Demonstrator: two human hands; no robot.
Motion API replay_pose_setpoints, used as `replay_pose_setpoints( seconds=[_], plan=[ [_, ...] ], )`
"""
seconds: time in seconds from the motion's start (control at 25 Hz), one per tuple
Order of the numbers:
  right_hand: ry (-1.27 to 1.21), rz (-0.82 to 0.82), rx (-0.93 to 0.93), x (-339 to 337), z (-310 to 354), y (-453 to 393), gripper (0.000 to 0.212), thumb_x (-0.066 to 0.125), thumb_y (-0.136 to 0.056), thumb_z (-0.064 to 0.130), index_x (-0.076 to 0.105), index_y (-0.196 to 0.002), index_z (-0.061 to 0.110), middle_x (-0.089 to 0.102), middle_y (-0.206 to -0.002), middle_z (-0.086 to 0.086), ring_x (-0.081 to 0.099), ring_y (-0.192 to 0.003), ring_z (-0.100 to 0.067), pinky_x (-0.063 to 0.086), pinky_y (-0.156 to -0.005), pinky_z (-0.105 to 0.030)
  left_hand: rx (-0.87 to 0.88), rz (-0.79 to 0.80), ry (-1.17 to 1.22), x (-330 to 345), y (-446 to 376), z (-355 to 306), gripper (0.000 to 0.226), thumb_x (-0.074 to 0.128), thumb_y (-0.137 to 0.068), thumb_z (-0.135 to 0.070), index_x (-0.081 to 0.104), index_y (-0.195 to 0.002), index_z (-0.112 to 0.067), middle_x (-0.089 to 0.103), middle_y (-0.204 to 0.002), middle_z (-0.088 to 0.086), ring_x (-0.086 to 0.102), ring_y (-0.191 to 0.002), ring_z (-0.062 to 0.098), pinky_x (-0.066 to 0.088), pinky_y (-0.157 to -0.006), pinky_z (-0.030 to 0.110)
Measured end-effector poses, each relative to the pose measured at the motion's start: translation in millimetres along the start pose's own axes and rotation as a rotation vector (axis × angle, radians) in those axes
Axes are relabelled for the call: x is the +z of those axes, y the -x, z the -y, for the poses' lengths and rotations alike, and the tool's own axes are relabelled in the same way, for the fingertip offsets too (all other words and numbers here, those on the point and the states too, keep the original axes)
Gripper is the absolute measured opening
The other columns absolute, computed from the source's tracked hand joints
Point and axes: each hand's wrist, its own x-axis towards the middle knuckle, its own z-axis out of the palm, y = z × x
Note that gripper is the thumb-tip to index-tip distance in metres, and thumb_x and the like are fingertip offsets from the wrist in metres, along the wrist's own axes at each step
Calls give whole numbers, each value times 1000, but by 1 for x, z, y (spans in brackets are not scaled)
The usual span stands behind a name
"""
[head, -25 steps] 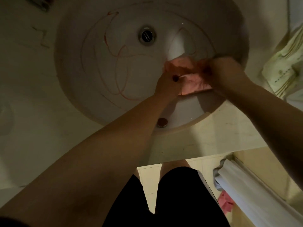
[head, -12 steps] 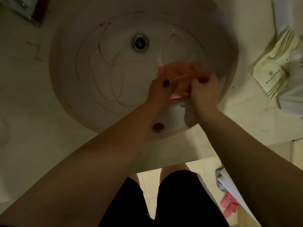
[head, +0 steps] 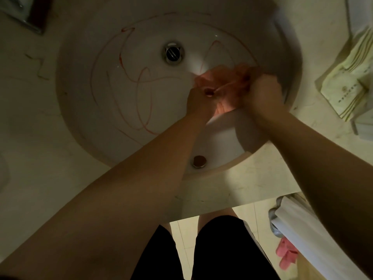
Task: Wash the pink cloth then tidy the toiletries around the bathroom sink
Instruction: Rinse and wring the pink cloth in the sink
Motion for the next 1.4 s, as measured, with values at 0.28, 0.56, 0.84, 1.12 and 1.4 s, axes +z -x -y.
replay_pose_setpoints(
  seconds=[0.28,0.56,0.84,1.12,1.4],
  plan=[
    [-175,149,-21,-17,-11,-40,17,65,-86,20,70,-97,9,70,-86,-23,66,-75,-33,55,-69,-44,49,-42,-120,-9,-26,-19,22,69,-85,-23,71,-95,-4,70,-92,9,63,-86,15,40,-65,16],
    [-102,371,86,-20,-6,-14,27,72,-82,32,64,-94,9,68,-79,-24,69,-69,-37,58,-66,-44,29,70,-37,-16,-7,-5,23,69,-84,-16,70,-103,-3,71,-100,13,64,-82,16,47,-64,14],
    [256,180,-240,-12,4,6,50,51,-83,39,61,-121,9,56,-122,-19,53,-110,-40,49,-84,-45,83,64,-69,-20,4,11,24,68,-86,-18,69,-103,-1,69,-96,16,58,-83,16,42,-67,16],
    [108,270,-219,-2,-11,-14,61,49,-73,40,60,-120,2,61,-113,-22,58,-100,-41,48,-86,-44,53,-24,31,-12,7,20,25,77,-78,-20,72,-99,-6,72,-95,13,67,-93,27,54,-85,39],
    [-97,169,-125,-6,-10,-34,46,56,-81,34,63,-117,7,67,-108,-17,63,-101,-33,48,-89,-36,36,-123,-30,1,-20,-3,27,73,-81,-27,72,-102,-10,72,-99,9,67,-93,23,54,-79,32]
  ],
)
